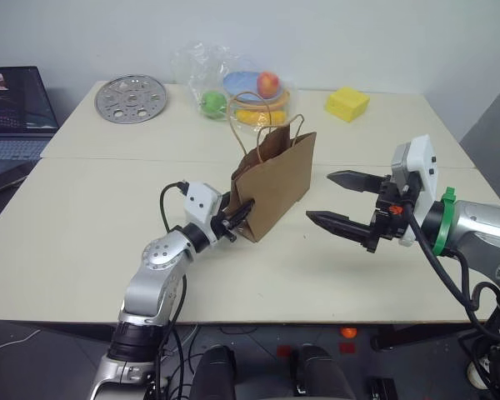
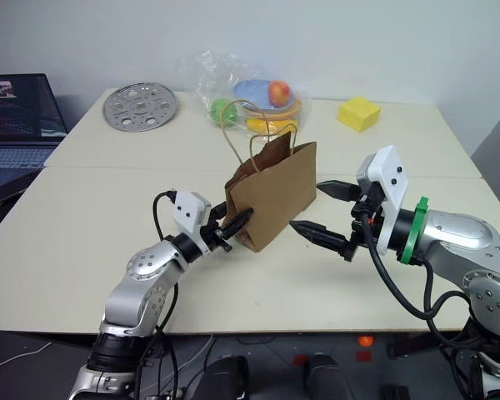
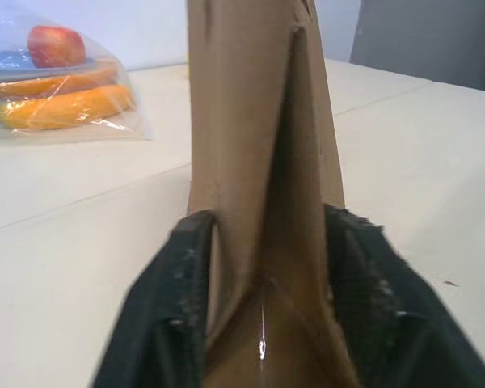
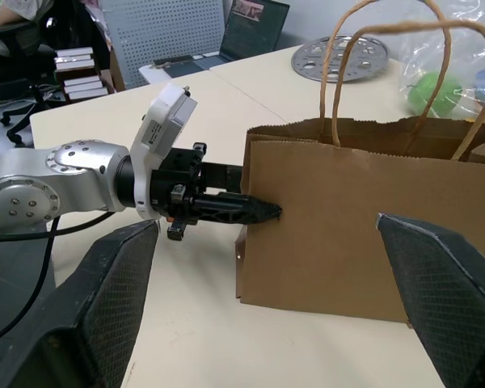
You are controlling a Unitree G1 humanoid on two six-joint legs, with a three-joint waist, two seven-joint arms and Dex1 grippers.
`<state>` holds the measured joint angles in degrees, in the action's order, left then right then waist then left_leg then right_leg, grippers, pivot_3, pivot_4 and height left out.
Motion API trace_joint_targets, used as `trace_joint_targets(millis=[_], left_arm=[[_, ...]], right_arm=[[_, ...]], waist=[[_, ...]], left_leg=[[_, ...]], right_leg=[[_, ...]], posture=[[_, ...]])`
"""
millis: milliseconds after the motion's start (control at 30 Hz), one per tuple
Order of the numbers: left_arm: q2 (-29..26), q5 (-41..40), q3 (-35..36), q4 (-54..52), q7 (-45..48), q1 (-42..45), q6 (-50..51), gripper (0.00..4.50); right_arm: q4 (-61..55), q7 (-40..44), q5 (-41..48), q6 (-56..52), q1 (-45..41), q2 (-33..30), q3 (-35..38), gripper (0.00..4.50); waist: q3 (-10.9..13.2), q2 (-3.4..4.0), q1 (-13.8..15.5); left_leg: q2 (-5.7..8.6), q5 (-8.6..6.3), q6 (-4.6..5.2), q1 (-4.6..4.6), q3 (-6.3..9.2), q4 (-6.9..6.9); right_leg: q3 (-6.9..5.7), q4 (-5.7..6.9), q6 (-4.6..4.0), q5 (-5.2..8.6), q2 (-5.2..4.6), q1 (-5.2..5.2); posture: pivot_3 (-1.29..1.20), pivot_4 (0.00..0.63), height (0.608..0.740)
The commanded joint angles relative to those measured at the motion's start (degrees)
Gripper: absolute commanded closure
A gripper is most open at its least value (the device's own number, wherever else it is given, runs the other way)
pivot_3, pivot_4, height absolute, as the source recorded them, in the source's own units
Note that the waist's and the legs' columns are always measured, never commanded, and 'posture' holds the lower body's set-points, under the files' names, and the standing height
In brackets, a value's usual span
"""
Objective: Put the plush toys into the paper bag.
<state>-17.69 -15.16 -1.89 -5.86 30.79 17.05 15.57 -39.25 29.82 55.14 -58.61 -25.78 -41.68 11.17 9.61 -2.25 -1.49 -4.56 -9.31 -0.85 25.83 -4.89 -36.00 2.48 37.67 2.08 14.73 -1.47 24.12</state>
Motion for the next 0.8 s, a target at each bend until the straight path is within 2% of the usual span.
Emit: trace_joint_targets(millis=[33,100,133,267,400,533,667,800], left_arm=[[0.83,0.48,-0.29,0.84,0.16,2.01,-2.07,3.74],[0.93,0.28,-0.11,1.46,0.35,2.37,-2.21,4.33],[0.82,0.03,0.28,1.92,0.47,2.77,-2.14,4.44],[-0.63,-2.72,1.95,3.18,3.17,5.37,-0.2,4.44],[-5.57,-13.07,4.36,6.11,17.53,14.23,5.84,4.44],[-9.43,-16.56,2.77,12.25,32.31,20.47,6.63,4.44],[-9.6,-13.23,-1.48,26.09,46.74,28.26,1.01,4.44],[-7.81,-7.6,-5.1,41.17,54.81,32.66,-7.2,4.44]], right_arm=[[-0.92,-0.44,-0.68,2.08,-0.3,-0.27,-0.37,0.0],[-0.84,-0.61,-0.75,2.42,-0.22,-0.39,-0.55,0.0],[-0.82,-0.66,-0.95,2.6,-0.18,-0.58,-0.45,0.0],[-0.14,-0.39,-1.22,2.73,-0.42,-2.54,1.48,0.0],[2.85,2.6,1.83,0.28,-1.02,-10.93,9.89,0.0],[5.81,3.92,6.69,-2.52,-1.9,-17.23,15.34,0.0],[8.69,4.21,10.17,-5.57,-1.42,-22.39,20.45,0.0],[7.87,4.52,9.91,-6.4,2.29,-24.58,22.97,0.0]], waist=[[0.0,0.0,0.0],[0.0,0.0,0.0],[0.0,0.0,0.0],[0.0,-0.01,0.01],[0.14,-0.03,0.34],[0.12,0.01,0.39],[0.11,0.02,0.4],[0.11,0.01,0.53]], left_leg=[[0.0,0.0,0.0,0.0,0.0,0.0],[0.0,0.0,0.0,0.0,0.0,0.0],[0.0,0.0,0.0,0.01,0.0,0.01],[0.0,0.0,0.0,0.02,-0.01,0.01],[0.02,0.0,0.0,0.11,-0.04,-0.01],[0.02,0.0,-0.01,0.07,-0.07,0.03],[0.02,-0.01,0.0,0.1,-0.07,0.15],[0.02,-0.04,0.03,0.16,-0.06,0.19]], right_leg=[[-0.01,0.0,0.0,0.0,0.0,0.0],[-0.02,0.0,0.0,0.0,0.0,0.0],[-0.01,0.0,0.0,0.0,0.0,0.01],[-0.05,0.0,0.0,0.0,0.01,0.01],[-0.1,0.0,-0.01,0.0,0.01,0.06],[-0.08,-0.14,-0.03,0.02,0.0,0.0],[-0.1,-0.39,-0.03,0.01,0.02,-0.03],[-0.12,-0.55,-0.01,0.0,0.04,-0.05]], posture=[[0.0,0.15,0.74],[0.0,0.15,0.74],[0.0,0.15,0.74],[0.0,0.15,0.74],[0.0,0.15,0.74],[0.0,0.15,0.74],[0.0,0.15,0.74],[0.0,0.15,0.74]])
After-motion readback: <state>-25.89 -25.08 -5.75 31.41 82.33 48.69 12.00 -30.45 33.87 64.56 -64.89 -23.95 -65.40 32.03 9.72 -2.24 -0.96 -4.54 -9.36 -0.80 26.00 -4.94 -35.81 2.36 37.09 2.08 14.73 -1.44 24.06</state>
